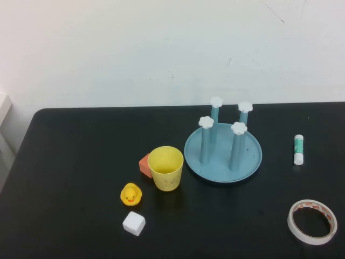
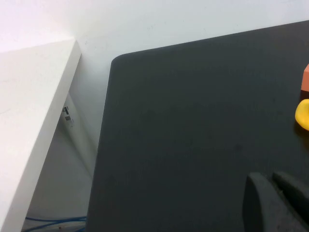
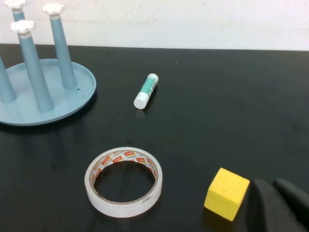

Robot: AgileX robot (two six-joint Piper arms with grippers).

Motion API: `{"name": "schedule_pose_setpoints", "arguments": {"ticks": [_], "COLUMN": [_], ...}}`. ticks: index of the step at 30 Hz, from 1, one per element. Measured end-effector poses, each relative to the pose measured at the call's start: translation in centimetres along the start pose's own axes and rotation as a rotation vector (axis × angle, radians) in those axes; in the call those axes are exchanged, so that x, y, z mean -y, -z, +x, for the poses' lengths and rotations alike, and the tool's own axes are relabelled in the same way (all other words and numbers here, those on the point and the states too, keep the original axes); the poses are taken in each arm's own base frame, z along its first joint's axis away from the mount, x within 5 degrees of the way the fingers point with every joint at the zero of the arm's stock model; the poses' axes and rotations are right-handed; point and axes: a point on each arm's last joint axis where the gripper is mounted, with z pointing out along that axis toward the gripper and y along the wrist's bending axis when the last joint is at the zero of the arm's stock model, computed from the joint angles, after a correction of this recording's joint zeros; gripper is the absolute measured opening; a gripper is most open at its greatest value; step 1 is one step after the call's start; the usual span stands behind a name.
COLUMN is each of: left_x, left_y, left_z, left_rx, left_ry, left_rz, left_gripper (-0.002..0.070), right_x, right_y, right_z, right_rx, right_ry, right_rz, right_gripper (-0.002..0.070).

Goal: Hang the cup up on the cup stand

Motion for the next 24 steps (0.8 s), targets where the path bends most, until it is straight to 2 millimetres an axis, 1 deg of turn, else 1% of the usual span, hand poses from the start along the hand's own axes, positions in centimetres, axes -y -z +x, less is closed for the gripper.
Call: {"name": "schedule_pose_setpoints", "arguments": {"ticks": [8, 15, 24], "left_x": [0.00, 0.04, 0.04], "left_y": [0.00, 0.00, 0.00], "left_z": [0.00, 0.00, 0.00], "left_rx": [0.000, 0.000, 0.000], "left_ry": [0.003, 0.084, 0.099], "left_rz": [0.000, 0.004, 0.004], "left_gripper": [-0.0001, -0.0001, -0.0001], "right_x": [0.00, 0.00, 0.00], "right_y": [0.00, 0.00, 0.00], "right_z": [0.00, 0.00, 0.00], "right_rx": [0.000, 0.000, 0.000], "right_ry": [0.000, 0.000, 0.000], "right_rz": [0.000, 0.000, 0.000], "right_gripper": [-0.0001, -0.0001, -0.0001]}}
